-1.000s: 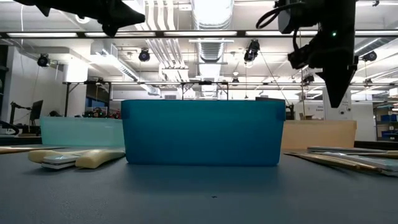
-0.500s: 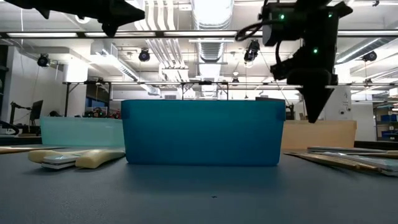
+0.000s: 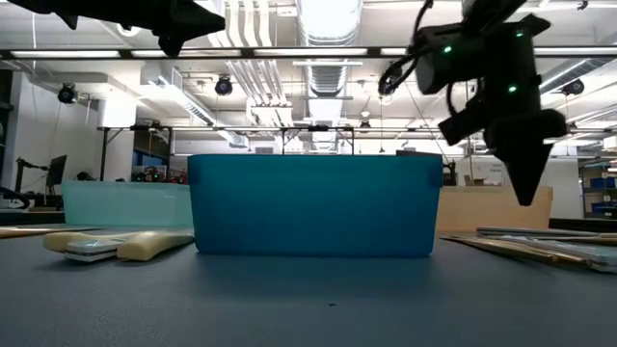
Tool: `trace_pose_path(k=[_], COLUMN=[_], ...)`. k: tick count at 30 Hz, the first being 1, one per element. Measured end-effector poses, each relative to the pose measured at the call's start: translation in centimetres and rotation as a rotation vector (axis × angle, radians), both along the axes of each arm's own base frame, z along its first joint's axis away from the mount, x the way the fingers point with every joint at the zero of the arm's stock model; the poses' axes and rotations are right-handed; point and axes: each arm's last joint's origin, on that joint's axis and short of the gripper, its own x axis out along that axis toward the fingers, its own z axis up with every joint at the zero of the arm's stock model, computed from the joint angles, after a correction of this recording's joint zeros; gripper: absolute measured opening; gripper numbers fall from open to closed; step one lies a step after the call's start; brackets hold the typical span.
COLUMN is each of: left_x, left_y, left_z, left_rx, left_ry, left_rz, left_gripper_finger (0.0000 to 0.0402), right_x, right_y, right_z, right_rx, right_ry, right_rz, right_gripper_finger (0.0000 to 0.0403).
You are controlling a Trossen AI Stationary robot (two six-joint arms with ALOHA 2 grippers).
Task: Sort silverware by color (type)
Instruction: Put the top right blue and white knife into the orange bin
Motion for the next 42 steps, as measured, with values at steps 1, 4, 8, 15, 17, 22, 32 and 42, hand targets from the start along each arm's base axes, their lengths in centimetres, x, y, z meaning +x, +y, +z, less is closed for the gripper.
trace_pose_path(k=[1,4,8,15,17,22,32,42], left_x=[0.0,0.0,0.0,0.1,0.1,0.2,0.2,0.2], left_y=[0.0,0.0,0.0,0.0,0.0,0.1,0.1,0.1], left_z=[0.0,0.0,0.0,0.1,0.1,0.0,0.0,0.0], left_rx=[0.000,0.000,0.001,0.003,0.003,0.003,0.017,0.024], left_ry=[0.000,0.000,-0.002,-0.010,-0.008,-0.006,-0.001,0.001], left_rz=[0.000,0.000,0.000,0.000,0.000,0.001,0.001,0.001], left_gripper_finger=[0.0037,0.0037,0.0037,0.0037,0.0037,0.0037,0.0037,0.0037], right_x=[-0.5,-2.3,-4.6,-6.5,-6.6,-6.5,-5.6,-4.6], right_y=[0.0,0.0,-0.1,-0.1,-0.1,-0.1,0.0,0.1], right_z=[0.1,0.0,-0.1,0.3,0.4,0.3,-1.2,-2.3], right_rx=[0.001,0.000,-0.017,-0.009,-0.007,0.016,0.030,0.034], right_ry=[-0.021,-0.119,-0.213,-0.307,-0.322,-0.323,-0.238,-0.215], right_rz=[0.009,0.016,-0.023,-0.186,-0.229,-0.317,-0.403,-0.371], right_gripper_finger=[0.0009,0.0009,0.0009,0.0009,0.0009,0.0016,0.0117,0.0142])
